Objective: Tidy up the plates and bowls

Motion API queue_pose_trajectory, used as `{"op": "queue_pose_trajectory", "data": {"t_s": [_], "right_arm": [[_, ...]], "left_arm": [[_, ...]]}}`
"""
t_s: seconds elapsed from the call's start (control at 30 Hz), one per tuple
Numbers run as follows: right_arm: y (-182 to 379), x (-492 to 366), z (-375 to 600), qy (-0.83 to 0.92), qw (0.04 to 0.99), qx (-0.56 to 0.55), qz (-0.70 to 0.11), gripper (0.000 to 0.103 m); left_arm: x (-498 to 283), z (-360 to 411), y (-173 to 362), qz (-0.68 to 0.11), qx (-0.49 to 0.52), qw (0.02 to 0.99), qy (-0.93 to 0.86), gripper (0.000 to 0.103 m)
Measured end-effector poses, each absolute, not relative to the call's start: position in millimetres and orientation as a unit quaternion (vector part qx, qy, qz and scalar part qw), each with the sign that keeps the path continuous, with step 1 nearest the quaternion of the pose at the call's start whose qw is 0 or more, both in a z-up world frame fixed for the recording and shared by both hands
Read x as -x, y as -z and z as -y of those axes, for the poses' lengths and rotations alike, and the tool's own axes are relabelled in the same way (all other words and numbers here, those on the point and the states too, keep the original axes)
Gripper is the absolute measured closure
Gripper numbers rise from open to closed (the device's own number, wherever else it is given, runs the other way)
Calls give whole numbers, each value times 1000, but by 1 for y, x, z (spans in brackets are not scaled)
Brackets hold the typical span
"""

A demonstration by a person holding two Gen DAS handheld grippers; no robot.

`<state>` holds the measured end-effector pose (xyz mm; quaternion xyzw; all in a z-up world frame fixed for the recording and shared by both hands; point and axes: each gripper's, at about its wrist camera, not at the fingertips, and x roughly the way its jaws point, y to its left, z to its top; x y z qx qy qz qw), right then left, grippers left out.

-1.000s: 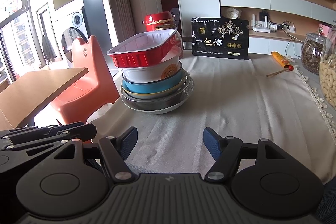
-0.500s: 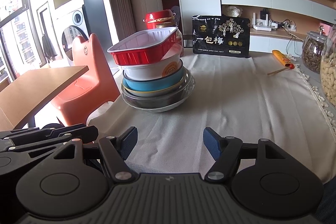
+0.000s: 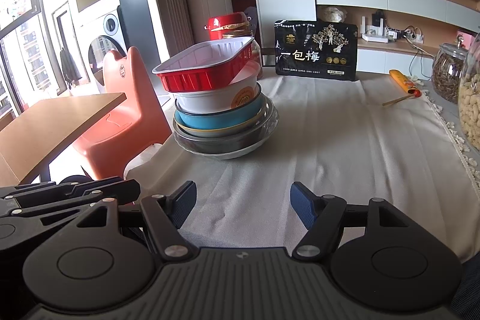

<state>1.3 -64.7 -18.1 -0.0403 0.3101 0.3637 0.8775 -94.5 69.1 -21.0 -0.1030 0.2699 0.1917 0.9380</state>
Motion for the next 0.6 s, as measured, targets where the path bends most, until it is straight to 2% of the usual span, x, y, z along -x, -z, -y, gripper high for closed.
{"op": "queue_pose_trajectory", "data": {"t_s": [0.6], "right_arm": [[18,-8,70,-371,873,26,-316,33]], "left_arm": [[89,-74,21,-277,97,928,-230,86]]}}
